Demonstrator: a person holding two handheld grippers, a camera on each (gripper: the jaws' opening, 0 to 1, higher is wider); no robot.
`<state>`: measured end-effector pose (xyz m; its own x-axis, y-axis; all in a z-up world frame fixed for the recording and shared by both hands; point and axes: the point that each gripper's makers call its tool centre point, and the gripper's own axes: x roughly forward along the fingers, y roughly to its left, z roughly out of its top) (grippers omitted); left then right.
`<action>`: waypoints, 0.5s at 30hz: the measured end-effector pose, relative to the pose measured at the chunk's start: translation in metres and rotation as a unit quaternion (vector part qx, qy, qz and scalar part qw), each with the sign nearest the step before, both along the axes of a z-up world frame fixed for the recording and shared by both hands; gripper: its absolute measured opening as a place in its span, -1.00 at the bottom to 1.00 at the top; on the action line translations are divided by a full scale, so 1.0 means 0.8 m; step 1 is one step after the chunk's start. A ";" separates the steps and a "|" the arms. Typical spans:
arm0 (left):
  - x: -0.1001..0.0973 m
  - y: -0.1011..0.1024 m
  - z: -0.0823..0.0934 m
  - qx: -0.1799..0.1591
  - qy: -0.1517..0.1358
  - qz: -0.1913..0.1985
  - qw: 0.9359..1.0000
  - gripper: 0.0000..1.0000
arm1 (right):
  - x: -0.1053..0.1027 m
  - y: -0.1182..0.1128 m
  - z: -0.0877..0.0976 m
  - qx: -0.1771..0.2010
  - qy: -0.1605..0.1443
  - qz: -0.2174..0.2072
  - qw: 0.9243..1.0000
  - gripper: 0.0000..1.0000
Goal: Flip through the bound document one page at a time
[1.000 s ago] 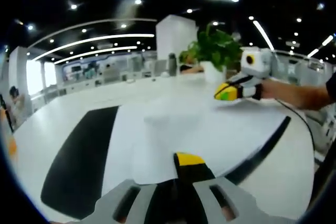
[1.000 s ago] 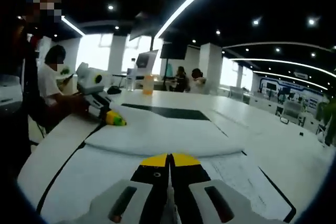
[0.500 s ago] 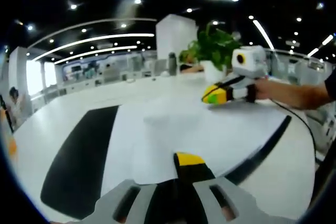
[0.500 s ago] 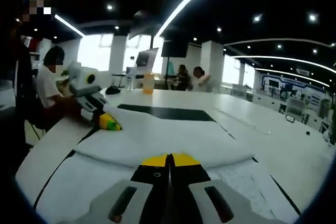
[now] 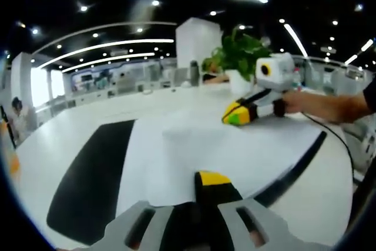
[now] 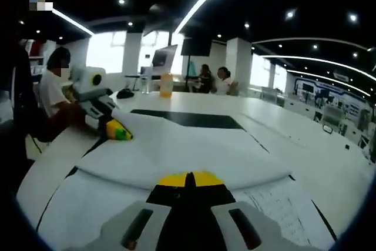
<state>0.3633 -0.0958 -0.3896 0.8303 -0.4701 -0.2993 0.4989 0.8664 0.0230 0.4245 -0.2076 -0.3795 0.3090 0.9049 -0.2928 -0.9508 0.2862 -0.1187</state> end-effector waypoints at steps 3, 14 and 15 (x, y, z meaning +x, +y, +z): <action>0.000 0.002 0.000 -0.001 0.001 0.004 1.000 -0.89 | 0.001 0.004 0.001 -0.002 0.003 -0.001 1.000 -0.91; 0.002 0.004 -0.002 -0.016 0.015 0.008 1.000 -0.94 | -0.003 0.009 0.007 0.001 -0.008 0.000 1.000 -0.91; 0.002 0.005 -0.003 -0.016 0.018 0.010 1.000 -0.94 | -0.003 0.009 0.006 0.001 -0.007 -0.001 1.000 -0.91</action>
